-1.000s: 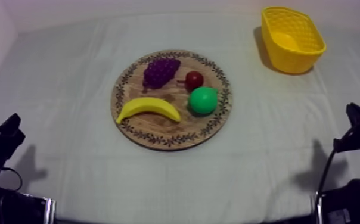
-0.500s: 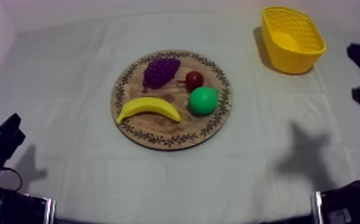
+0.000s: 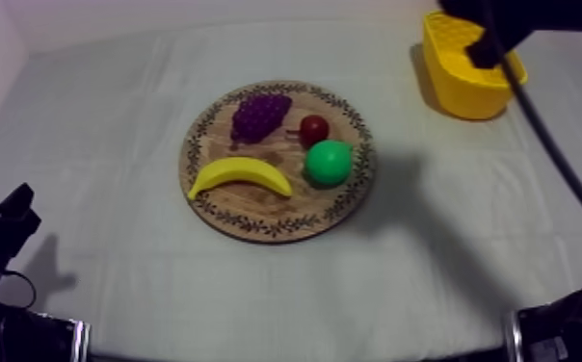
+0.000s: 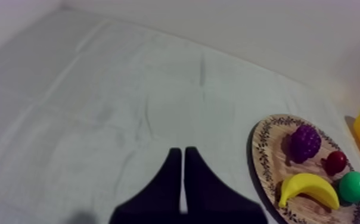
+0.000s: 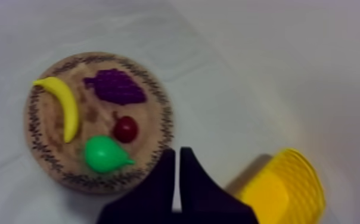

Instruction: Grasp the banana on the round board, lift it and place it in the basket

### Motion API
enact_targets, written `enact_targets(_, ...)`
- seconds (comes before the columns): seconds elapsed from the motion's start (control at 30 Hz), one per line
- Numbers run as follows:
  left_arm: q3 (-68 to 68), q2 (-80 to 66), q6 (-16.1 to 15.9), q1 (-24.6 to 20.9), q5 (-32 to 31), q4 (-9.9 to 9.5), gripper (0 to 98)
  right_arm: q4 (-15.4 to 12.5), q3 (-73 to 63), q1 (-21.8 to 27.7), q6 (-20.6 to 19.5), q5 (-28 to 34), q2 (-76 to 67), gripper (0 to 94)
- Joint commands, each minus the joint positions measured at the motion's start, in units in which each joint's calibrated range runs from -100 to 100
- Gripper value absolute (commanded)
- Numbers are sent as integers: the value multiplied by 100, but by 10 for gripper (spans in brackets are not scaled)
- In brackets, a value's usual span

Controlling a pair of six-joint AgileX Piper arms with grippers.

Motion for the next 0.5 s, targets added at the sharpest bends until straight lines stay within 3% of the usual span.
enact_targets(0.0,3,-3,-1,0,0,3,1,60,-199,-504,-92,82,601,7)
enact_targets(0.23,3,-3,-1,0,0,3,1,102,-638,-1078,-185,315,1415,17)
enact_targets(0.47,3,-3,-1,0,0,3,1,97,-999,-1329,-190,389,1964,61)
